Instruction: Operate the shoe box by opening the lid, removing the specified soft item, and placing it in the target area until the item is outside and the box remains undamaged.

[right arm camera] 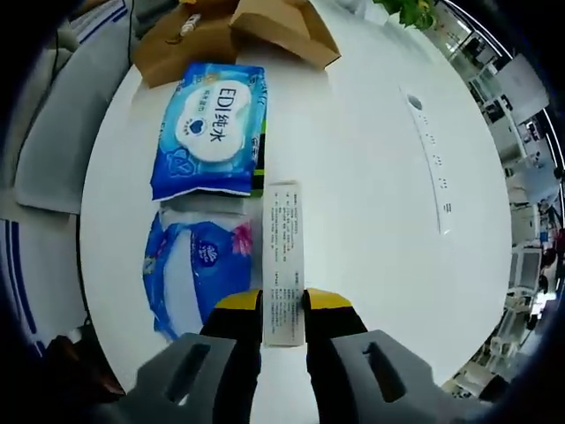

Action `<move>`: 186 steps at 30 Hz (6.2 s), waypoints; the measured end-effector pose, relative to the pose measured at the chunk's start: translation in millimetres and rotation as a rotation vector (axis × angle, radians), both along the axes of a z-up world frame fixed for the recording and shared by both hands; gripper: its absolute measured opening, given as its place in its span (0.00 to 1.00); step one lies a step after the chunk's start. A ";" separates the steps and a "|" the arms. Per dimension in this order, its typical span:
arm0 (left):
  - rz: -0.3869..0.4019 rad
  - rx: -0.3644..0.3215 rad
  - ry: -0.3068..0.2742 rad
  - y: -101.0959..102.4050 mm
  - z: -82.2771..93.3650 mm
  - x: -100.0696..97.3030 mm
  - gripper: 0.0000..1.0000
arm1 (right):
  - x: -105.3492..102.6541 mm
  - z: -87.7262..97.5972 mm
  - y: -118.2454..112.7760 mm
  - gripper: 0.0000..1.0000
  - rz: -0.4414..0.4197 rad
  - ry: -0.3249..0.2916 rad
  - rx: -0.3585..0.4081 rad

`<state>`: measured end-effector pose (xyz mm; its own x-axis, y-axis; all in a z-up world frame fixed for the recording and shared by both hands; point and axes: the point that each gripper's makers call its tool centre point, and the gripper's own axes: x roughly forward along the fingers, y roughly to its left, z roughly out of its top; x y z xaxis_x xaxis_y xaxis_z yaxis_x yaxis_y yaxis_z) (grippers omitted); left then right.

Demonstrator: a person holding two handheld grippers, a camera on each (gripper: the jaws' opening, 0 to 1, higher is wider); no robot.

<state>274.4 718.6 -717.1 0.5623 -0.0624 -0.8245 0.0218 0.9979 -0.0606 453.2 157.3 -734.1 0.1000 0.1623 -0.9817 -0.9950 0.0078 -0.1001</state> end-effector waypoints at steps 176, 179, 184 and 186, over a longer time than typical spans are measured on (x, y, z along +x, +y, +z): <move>-1.401 0.351 0.389 -72.2 -56.9 9.7 0.18 | -174.7 86.6 98.0 0.89 -0.769 -0.149 0.808; -1.394 0.348 0.359 -75.8 -51.4 11.4 0.18 | -175.8 90.0 103.9 0.87 -0.766 -0.142 0.822; -1.389 0.358 0.311 -82.1 -40.1 12.6 0.18 | -177.7 94.7 114.5 0.86 -0.759 -0.127 0.845; -1.389 0.364 0.287 -84.8 -35.3 13.0 0.18 | -178.6 96.7 119.4 0.85 -0.754 -0.119 0.856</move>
<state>287.4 633.7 -752.5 0.0426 -0.1736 -0.9839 0.9891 0.1461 0.0170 274.6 276.7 -637.4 0.5404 0.6317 -0.5559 -0.6927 0.7090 0.1323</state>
